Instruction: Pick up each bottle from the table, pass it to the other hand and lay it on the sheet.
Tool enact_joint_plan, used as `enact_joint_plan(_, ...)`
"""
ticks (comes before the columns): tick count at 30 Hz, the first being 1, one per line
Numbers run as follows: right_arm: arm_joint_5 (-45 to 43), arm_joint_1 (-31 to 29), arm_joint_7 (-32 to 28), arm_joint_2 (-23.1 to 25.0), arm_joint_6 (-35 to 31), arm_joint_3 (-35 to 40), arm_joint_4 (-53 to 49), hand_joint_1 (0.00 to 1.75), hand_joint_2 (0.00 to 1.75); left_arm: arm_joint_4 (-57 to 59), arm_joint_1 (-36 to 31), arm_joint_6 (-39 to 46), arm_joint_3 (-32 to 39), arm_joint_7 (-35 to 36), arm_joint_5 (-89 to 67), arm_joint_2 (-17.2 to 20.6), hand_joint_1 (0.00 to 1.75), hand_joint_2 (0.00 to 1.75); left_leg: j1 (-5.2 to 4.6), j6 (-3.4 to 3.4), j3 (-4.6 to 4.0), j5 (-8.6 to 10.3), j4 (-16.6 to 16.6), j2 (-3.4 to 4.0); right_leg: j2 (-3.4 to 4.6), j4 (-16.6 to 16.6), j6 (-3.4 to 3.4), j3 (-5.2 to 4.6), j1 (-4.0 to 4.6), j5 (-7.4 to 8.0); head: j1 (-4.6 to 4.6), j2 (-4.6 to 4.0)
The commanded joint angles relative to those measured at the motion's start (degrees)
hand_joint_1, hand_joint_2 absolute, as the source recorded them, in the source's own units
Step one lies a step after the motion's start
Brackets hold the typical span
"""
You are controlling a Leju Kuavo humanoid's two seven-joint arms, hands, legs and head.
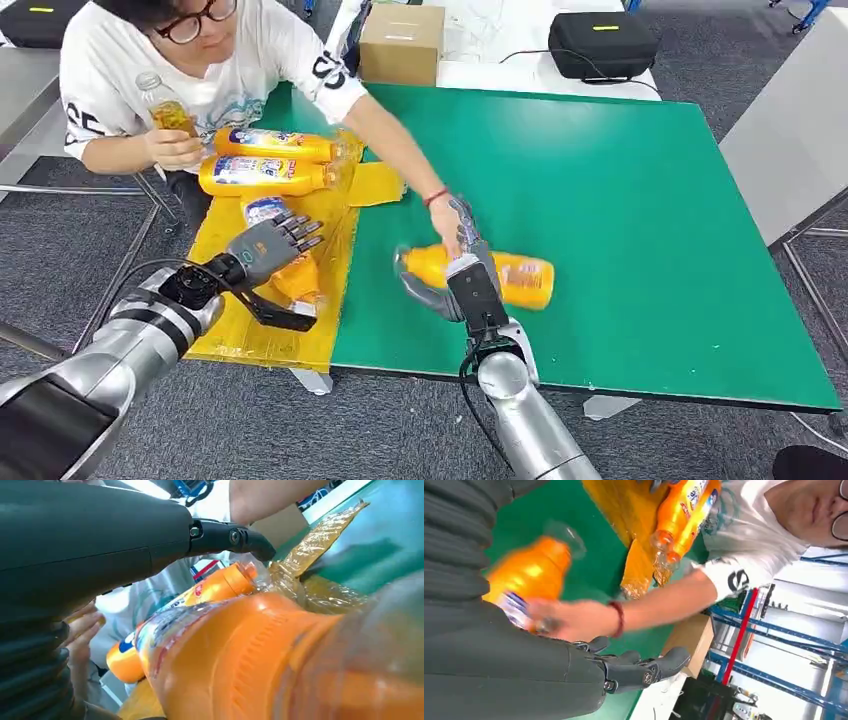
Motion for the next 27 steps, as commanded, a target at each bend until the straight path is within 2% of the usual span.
enact_joint_plan(1,0.5,-3.2,0.6,-1.1,0.4,1.0,4.4,0.0,1.75,2.8,-0.4,1.2,0.7,-2.1,4.4,-1.5,0.0,1.75,0.05,-0.06,0.38,-0.17,0.0,0.04,0.04,0.0,-0.09,0.38,0.05,-0.15,0.0,0.0)
enact_joint_plan(3,0.7,-3.2,0.6,-1.1,0.0,0.9,4.6,0.0,1.75,2.4,0.4,2.0,2.6,-3.2,6.9,-1.5,0.0,1.75,0.02,-0.03,0.21,-0.08,0.0,0.06,0.06,0.0,-0.05,0.2,0.02,-0.06,0.0,0.0)
enact_joint_plan(4,0.7,-3.2,0.7,-1.1,-0.2,0.8,4.7,0.0,1.75,1.5,1.4,2.8,5.1,-4.6,9.9,-1.6,0.0,1.75,0.05,-0.06,0.4,-0.18,0.0,0.08,0.08,0.0,-0.09,0.39,0.06,-0.15,0.0,0.0)
enact_joint_plan(6,1.6,-3.2,1.3,-1.3,-1.3,0.8,5.3,0.0,1.75,-1.1,4.3,3.4,11.4,-8.6,17.6,-2.0,0.0,1.75,0.01,-0.03,0.21,-0.07,0.0,0.05,0.04,0.0,-0.05,0.19,0.01,-0.06,0.02,0.0)
enact_joint_plan(8,4.0,-3.8,3.6,-1.8,-2.9,1.5,6.8,0.0,1.75,-5.2,8.3,2.9,18.8,-12.8,26.1,-2.6,0.0,1.75,0.01,-0.05,0.38,-0.13,-0.1,0.08,0.08,-0.1,-0.08,0.36,0.01,-0.11,0.02,0.0)
enact_joint_plan(9,4.4,-4.0,3.9,-1.8,-3.3,1.6,7.3,0.0,0.0,-6.5,9.5,2.4,20.0,-13.1,27.3,-2.8,0.0,1.75,-0.01,-0.03,0.31,-0.08,-0.1,0.08,0.07,-0.1,-0.05,0.28,-0.01,-0.06,0.02,0.0)
enact_joint_plan(10,6.2,-4.5,5.6,-2.0,-4.4,2.2,8.3,0.0,0.0,-9.5,11.6,2.2,23.8,-14.2,30.7,-3.3,0.0,1.75,0.01,-0.05,0.5,-0.16,-0.1,0.1,0.1,-0.1,-0.09,0.47,0.01,-0.14,0.02,0.0)
enact_joint_plan(11,8.5,-5.1,8.1,-2.4,-4.9,2.9,9.9,0.0,0.0,-13.3,14.4,-0.2,28.7,-15.7,35.4,-4.5,0.0,1.75,0.01,-0.04,0.31,-0.11,-0.1,0.07,0.07,-0.1,-0.06,0.29,0.01,-0.08,0.02,0.0)
enact_joint_plan(13,8.9,-5.2,8.4,-2.5,-4.8,2.8,10.7,0.0,0.0,-16.4,16.6,-1.9,30.7,-16.0,36.3,-4.6,0.0,1.75,0.0,-0.03,0.48,-0.18,-0.1,0.11,0.1,-0.1,-0.07,0.45,0.0,-0.14,0.02,0.0)
enact_joint_plan(15,9.0,-5.2,8.2,-2.5,-4.8,2.7,10.9,0.0,0.0,-17.1,17.0,-2.5,31.1,-16.0,36.3,-4.7,0.0,1.75,0.01,-0.03,0.22,-0.09,0.0,0.09,0.08,-0.1,-0.06,0.19,0.0,-0.06,0.0,0.0)
enact_joint_plan(16,10.0,-5.2,9.6,-2.6,-4.9,2.7,11.4,0.0,0.0,-18.7,18.0,-3.6,35.0,-16.4,39.2,-6.1,0.0,1.75,0.04,-0.05,0.4,-0.19,0.0,0.05,0.03,-0.1,-0.09,0.4,0.04,-0.16,0.04,0.0)
enact_joint_plan(18,13.5,-5.4,13.6,-3.7,-5.0,3.6,13.4,0.0,0.0,-24.3,21.7,-9.4,41.4,-17.8,48.1,-8.7,0.0,1.75,0.0,-0.03,0.21,-0.08,-0.1,0.01,0.0,-0.1,-0.05,0.2,-0.01,-0.07,0.02,0.0)
enact_joint_plan(19,15.1,-5.5,14.9,-4.3,-5.0,4.0,14.5,0.0,1.75,-26.8,23.4,-11.3,42.7,-17.8,50.3,-9.4,0.0,1.75,0.01,-0.02,0.19,-0.06,-0.1,0.04,0.03,-0.1,-0.04,0.18,0.0,-0.05,0.0,0.0)
enact_joint_plan(23,20.7,-5.0,19.8,-7.4,-5.7,3.6,18.7,0.0,1.75,-30.3,26.6,-16.0,48.6,-17.8,57.5,-13.2,0.0,1.75,0.02,-0.02,0.36,-0.13,-0.1,-0.04,-0.04,-0.2,-0.05,0.38,0.02,-0.12,0.0,0.0)
enact_joint_plan(27,21.1,-4.8,19.3,-7.6,-5.2,2.7,18.8,0.0,1.75,-30.6,26.9,-16.1,48.9,-17.8,57.3,-13.5,0.0,1.75,-0.01,-0.01,0.14,-0.07,0.0,-0.05,-0.04,-0.1,-0.04,0.16,-0.02,-0.07,0.02,0.0)
